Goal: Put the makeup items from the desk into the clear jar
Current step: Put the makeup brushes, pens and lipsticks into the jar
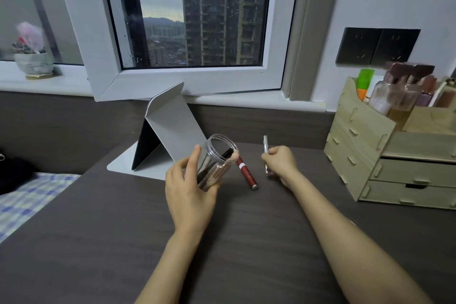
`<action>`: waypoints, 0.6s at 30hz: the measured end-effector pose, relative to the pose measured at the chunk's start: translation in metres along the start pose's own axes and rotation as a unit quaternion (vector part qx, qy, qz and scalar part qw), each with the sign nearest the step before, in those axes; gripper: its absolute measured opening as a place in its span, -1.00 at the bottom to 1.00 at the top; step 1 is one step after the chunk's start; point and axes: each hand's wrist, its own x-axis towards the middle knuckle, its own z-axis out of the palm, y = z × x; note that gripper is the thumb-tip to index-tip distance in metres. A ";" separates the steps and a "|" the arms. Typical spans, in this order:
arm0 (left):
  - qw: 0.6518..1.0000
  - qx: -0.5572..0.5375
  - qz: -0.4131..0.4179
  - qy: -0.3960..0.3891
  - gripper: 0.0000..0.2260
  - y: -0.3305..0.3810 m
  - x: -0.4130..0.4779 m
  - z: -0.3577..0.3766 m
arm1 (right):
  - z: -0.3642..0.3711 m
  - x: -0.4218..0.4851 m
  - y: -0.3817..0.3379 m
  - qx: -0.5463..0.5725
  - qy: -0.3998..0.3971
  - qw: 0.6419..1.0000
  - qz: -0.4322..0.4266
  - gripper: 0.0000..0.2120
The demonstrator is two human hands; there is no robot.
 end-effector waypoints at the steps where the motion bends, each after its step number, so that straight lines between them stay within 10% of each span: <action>1: 1.000 0.001 0.004 -0.004 -0.20 0.000 -0.001 0.000 | -0.008 -0.009 -0.006 0.117 0.004 0.993 -0.007 -0.92; 7: 0.997 0.001 0.072 -0.039 -0.28 0.003 -0.005 0.000 | -0.051 -0.089 -0.039 0.408 -0.041 0.899 -0.152 -0.80; 11: 0.989 -0.003 0.125 -0.077 -0.25 0.010 -0.011 -0.001 | -0.049 -0.117 -0.029 0.206 -0.046 0.951 -0.227 -0.98; 14: 0.984 -0.020 0.148 -0.097 -0.25 0.014 -0.016 -0.002 | -0.044 -0.118 -0.013 -0.009 0.018 0.958 -0.285 -0.76; 18: 0.983 -0.022 0.153 -0.103 -0.29 0.016 -0.017 -0.002 | -0.040 -0.121 -0.003 -0.016 0.004 0.959 -0.281 -0.87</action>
